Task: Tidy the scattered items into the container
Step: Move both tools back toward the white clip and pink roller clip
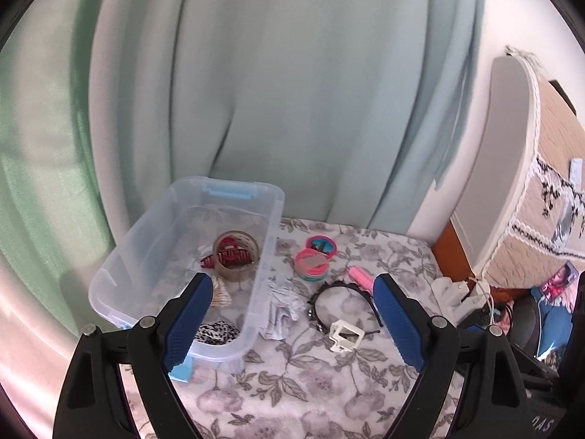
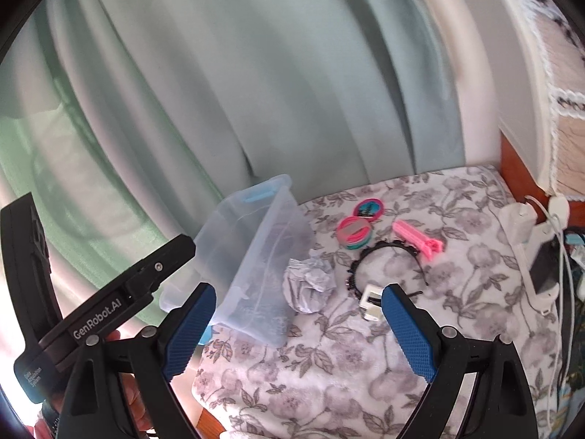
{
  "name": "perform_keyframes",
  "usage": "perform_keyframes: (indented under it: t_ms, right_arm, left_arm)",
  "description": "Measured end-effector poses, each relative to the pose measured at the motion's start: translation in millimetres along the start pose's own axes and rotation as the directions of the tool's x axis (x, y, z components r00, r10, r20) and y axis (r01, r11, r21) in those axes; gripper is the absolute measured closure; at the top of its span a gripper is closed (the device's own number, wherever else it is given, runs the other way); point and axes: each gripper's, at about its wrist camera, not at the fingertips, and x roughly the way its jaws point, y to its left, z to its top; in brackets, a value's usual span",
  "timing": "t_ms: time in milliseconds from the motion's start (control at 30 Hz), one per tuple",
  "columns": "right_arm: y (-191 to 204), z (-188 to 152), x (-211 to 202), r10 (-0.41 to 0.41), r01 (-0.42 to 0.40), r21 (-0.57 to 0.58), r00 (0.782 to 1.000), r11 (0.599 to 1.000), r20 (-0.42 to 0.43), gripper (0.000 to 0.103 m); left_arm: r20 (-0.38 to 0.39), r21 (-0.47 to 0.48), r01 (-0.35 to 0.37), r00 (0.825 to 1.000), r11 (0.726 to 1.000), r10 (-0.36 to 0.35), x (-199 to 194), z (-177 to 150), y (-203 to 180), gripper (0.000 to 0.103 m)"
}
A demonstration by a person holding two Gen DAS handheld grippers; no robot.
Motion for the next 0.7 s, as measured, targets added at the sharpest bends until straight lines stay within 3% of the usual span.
perform_keyframes:
  t_ms: [300, 400, 700]
  right_arm:
    - [-57.7, -19.2, -9.0, -0.080, 0.080, 0.108, 0.997, 0.991, -0.008, 0.009]
    - [-69.3, -26.1, -7.3, -0.095, 0.097, 0.132, 0.995, 0.987, -0.025, 0.009]
    - [-88.8, -30.6, 8.3, -0.126, 0.133, 0.135, 0.990, 0.982, -0.056, 0.009]
  left_arm:
    - [-0.039, 0.019, 0.059, 0.998, 0.998, -0.058, 14.8, -24.5, -22.8, 0.012]
    - [-0.061, 0.028, 0.075, 0.995, 0.997, -0.074, 21.4, -32.8, -28.3, 0.000]
    - [-0.150, 0.023, 0.123, 0.982, 0.992, -0.118, 62.1, -49.5, -40.6, 0.000]
